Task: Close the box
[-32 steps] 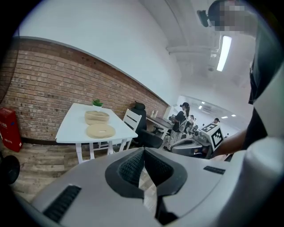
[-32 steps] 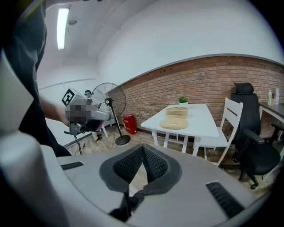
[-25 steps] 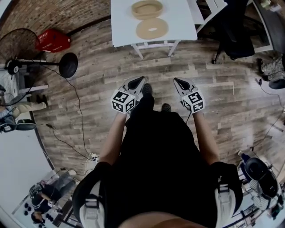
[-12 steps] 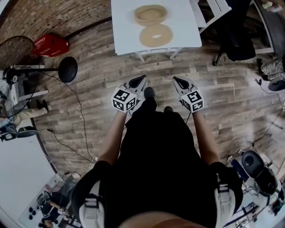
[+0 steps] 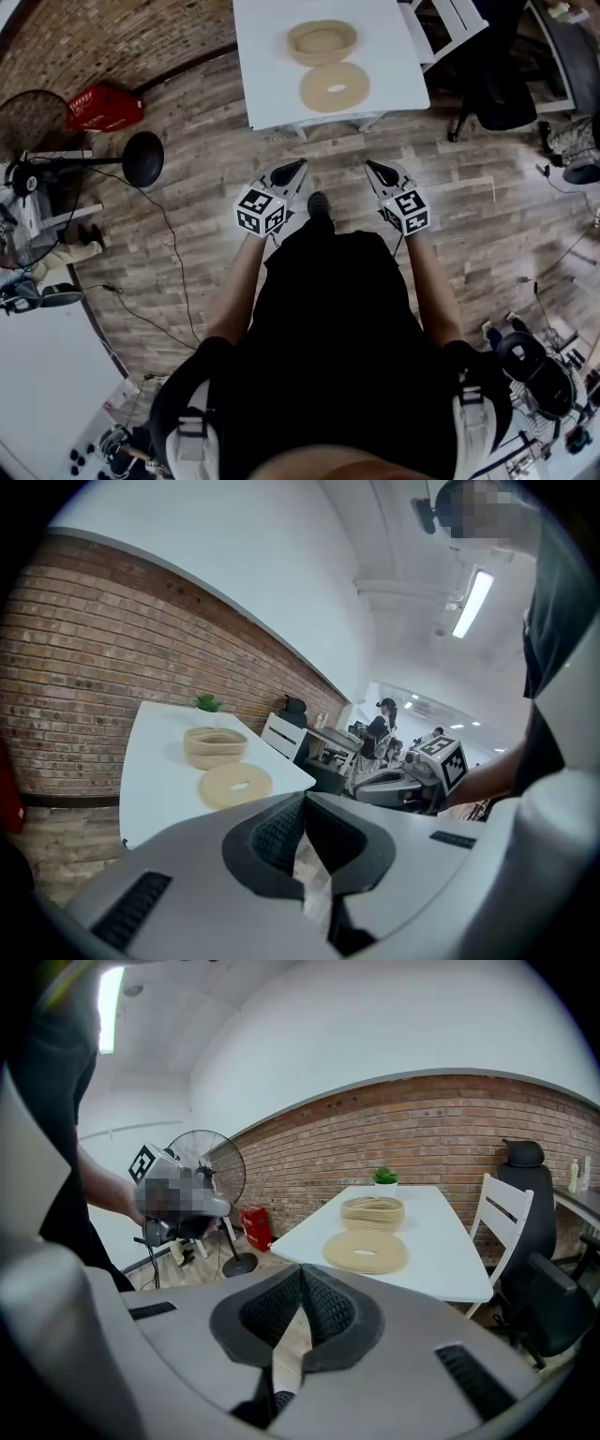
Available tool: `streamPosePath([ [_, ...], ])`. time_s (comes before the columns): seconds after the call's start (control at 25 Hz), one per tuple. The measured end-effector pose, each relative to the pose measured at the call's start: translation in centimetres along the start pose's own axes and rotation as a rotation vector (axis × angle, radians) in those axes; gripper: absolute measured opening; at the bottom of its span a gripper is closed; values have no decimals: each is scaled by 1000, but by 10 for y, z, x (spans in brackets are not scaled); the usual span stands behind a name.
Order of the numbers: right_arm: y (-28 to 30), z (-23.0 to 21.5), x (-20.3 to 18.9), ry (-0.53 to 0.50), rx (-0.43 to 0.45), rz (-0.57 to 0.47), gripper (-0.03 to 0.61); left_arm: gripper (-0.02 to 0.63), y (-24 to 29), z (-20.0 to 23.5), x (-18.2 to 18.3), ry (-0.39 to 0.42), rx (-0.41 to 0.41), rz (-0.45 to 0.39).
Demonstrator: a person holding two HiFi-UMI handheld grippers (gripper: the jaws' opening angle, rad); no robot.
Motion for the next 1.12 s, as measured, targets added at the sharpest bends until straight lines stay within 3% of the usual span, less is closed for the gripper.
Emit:
streamPosePath([
  [0.64,19,-12,5,51,-66,-17,-2,20,9,39,13,10,-16,18],
  [1.12,53,-67,32,41,-33,1,-2,20,47,70,35,-23,19,21],
])
Point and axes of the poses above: the fingertips, and each gripper's own axes: y forward along the fingers, z to its left, x out of its top, the point moved 10 cm from there along -y, backward along the fingers, and after that the axes turned 1 degree about -x, right-handed, at the moved point
